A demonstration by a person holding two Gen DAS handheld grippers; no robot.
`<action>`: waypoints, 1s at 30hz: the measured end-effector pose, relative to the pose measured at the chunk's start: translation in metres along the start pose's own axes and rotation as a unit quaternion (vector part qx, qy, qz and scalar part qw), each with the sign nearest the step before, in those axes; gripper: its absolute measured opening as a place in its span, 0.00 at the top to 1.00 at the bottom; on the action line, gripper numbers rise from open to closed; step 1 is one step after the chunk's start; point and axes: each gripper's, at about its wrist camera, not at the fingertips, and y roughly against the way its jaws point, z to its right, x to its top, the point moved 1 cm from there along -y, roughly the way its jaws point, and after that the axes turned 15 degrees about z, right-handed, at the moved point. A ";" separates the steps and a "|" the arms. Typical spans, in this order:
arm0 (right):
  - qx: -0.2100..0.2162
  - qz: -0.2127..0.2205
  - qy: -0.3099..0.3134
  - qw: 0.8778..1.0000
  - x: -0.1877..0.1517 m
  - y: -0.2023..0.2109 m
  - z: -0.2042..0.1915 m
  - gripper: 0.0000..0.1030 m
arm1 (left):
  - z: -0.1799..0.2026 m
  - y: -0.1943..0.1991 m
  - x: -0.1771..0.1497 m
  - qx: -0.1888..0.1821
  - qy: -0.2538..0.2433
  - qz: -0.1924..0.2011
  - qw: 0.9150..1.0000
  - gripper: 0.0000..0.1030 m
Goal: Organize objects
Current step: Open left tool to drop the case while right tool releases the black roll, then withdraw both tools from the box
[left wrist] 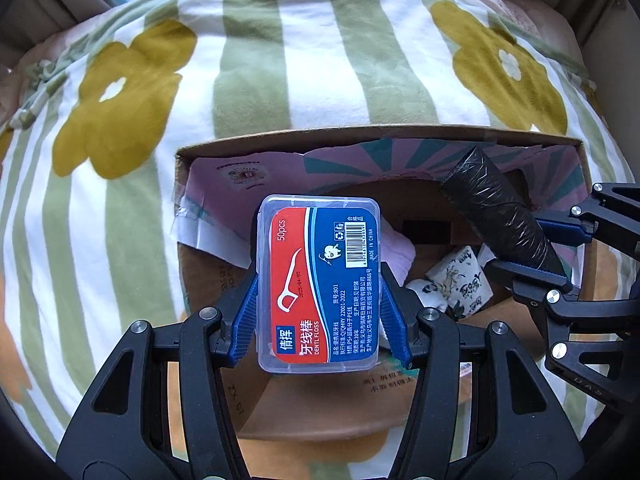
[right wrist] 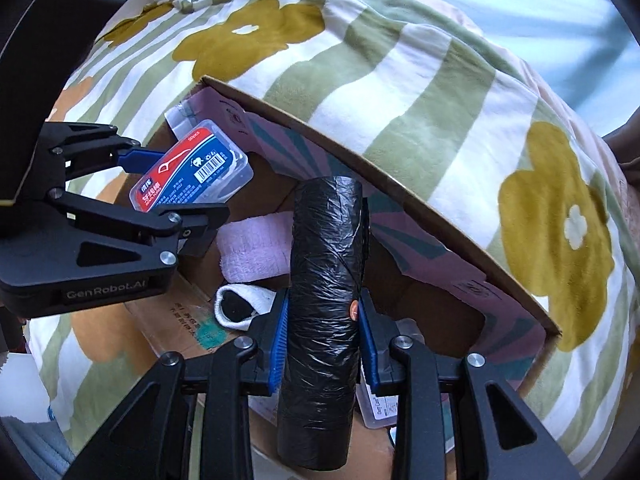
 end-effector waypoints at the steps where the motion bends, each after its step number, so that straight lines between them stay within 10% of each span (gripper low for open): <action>1: 0.002 -0.002 -0.001 1.000 -0.001 -0.004 0.002 0.72 | 0.000 -0.005 0.001 0.000 -0.002 -0.001 1.000 0.51; 9: 0.017 -0.012 -0.001 1.000 -0.004 -0.015 0.006 0.70 | 0.003 -0.023 0.007 -0.001 -0.006 -0.011 1.000 0.51; 11: 0.027 -0.010 -0.003 1.000 -0.004 -0.012 0.006 0.42 | 0.004 -0.022 0.011 0.004 -0.002 -0.009 1.000 0.45; 12: 0.028 -0.010 -0.002 1.000 -0.005 -0.011 0.005 0.08 | 0.005 -0.022 0.012 0.002 -0.001 -0.008 1.000 0.14; 13: 0.033 -0.009 0.000 0.999 -0.006 -0.011 0.003 0.01 | 0.006 -0.021 0.014 -0.001 0.000 -0.006 1.000 0.01; 30: 0.027 -0.005 -0.036 0.999 -0.013 0.013 -0.003 0.01 | 0.013 -0.009 0.018 -0.018 0.006 -0.007 1.000 0.00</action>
